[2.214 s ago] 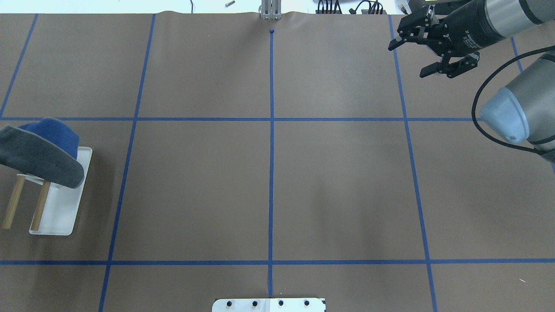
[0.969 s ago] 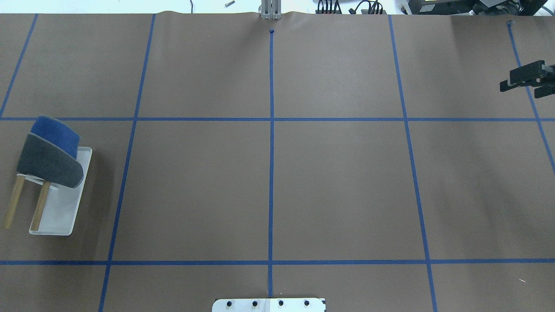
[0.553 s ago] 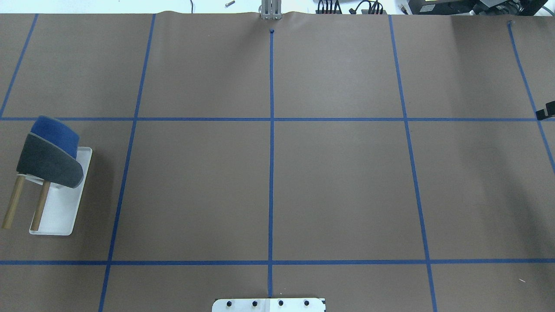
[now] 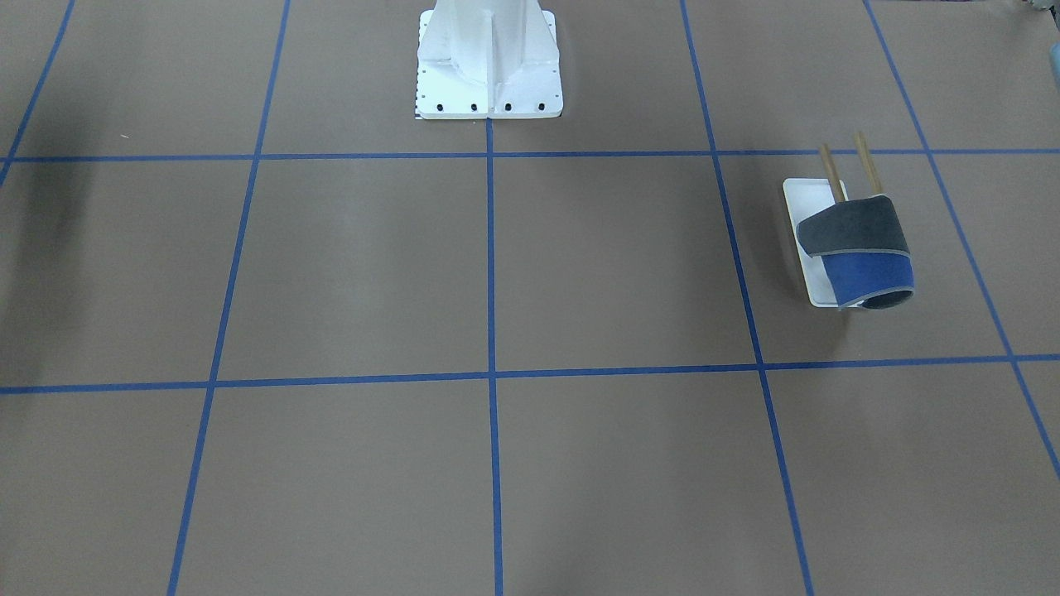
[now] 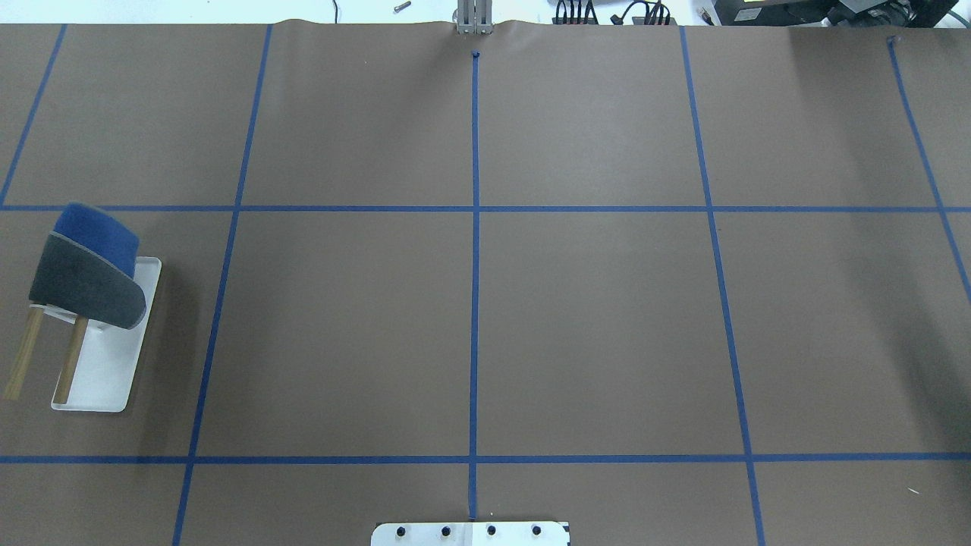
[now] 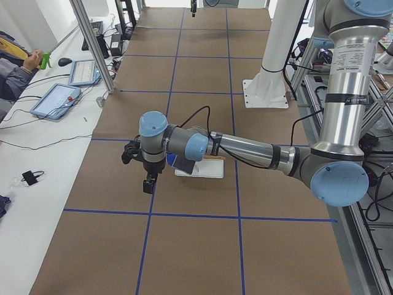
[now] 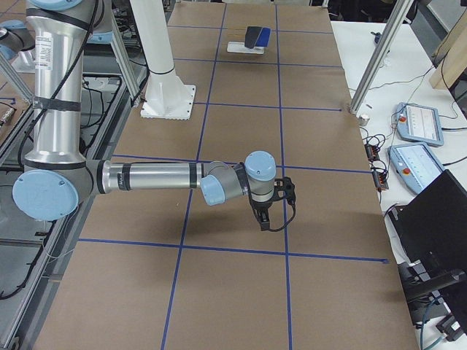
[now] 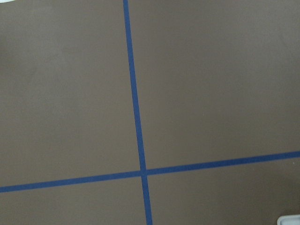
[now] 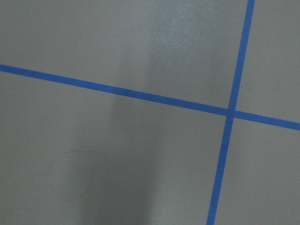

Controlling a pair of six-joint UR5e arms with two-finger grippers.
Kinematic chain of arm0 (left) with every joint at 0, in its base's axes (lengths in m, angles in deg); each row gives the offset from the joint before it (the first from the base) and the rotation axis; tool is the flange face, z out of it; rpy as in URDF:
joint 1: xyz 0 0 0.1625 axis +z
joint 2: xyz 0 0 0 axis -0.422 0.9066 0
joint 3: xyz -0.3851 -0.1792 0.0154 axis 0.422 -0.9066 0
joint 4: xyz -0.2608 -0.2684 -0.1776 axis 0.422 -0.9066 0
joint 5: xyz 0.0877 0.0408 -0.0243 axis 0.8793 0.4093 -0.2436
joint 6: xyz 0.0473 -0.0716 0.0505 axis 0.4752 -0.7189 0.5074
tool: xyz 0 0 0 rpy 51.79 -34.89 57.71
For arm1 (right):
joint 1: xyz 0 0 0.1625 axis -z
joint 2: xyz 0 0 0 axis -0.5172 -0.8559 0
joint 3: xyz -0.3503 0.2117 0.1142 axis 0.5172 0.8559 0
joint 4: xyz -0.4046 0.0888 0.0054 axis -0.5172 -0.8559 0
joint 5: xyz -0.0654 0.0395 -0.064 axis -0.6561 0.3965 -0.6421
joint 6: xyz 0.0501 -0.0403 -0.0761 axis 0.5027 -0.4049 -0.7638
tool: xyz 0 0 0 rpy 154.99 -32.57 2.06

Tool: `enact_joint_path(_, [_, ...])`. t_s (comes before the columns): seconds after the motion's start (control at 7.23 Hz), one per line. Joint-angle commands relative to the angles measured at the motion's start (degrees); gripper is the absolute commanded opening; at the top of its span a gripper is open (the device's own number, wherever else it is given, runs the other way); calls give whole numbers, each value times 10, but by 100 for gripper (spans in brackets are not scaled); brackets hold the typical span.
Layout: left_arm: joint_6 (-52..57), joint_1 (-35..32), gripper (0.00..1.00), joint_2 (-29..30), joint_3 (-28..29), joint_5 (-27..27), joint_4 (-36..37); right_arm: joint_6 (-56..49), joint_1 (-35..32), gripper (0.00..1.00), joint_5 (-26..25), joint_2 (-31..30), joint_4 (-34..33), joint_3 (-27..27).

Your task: Hang towel on rack

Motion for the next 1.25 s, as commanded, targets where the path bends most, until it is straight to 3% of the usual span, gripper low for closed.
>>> enact_joint_path(0.0, [28, -3, 98, -28, -6, -20, 34, -92, -31, 100, 25, 42, -138, -17])
enact_joint_path(0.14, [28, -3, 98, -33, -6, -38, 33, -147, -47, 100, 22, 71, -206, -24])
enact_joint_path(0.42, [28, -3, 98, -33, -10, -39, 36, -221, -42, 100, 9, 87, -259, -24])
enact_joint_path(0.69, [23, -3, 98, -32, -14, -101, 59, -276, -32, 100, 5, 98, -297, -18])
enact_joint_path(1.11, [21, -6, 98, -42, -39, -101, 61, -286, -40, 100, 5, 119, -336, -25])
